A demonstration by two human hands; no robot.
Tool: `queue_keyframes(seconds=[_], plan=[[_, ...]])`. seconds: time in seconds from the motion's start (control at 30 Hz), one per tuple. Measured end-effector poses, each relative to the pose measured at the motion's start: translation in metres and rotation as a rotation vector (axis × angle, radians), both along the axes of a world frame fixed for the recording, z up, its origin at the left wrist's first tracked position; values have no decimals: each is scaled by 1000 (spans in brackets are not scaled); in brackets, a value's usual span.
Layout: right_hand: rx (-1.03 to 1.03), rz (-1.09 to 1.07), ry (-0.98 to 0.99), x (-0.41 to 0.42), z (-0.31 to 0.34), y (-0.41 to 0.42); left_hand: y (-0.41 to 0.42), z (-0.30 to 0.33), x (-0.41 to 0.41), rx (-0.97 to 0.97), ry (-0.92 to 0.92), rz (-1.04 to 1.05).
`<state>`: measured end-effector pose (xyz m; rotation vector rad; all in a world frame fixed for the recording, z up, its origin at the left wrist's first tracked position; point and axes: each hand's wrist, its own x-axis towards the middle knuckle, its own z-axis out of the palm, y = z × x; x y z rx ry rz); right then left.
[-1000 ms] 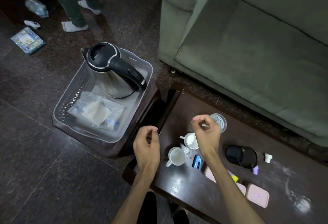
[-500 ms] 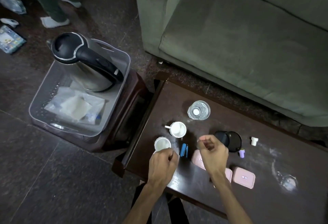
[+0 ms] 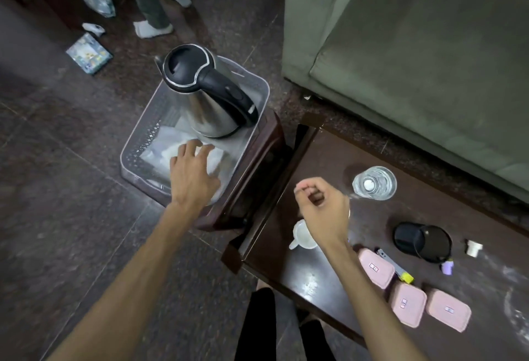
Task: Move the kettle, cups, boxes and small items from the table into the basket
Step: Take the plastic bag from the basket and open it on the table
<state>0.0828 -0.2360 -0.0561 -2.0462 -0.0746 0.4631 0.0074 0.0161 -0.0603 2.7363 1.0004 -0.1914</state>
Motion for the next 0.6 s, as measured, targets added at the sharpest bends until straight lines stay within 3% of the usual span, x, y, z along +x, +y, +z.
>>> queue_keyframes(seconds=[0.1, 0.17, 0.47, 0.6], plan=[[11, 4, -18, 1, 0, 11, 14, -12, 6, 54, 326, -8], [18, -1, -10, 1, 1, 14, 12, -20, 3, 73, 385, 6], [108, -11, 105, -5, 4, 32, 23, -34, -10, 18, 239, -7], [143, 7, 181, -12, 9, 48, 27, -24, -19, -5, 41, 70]])
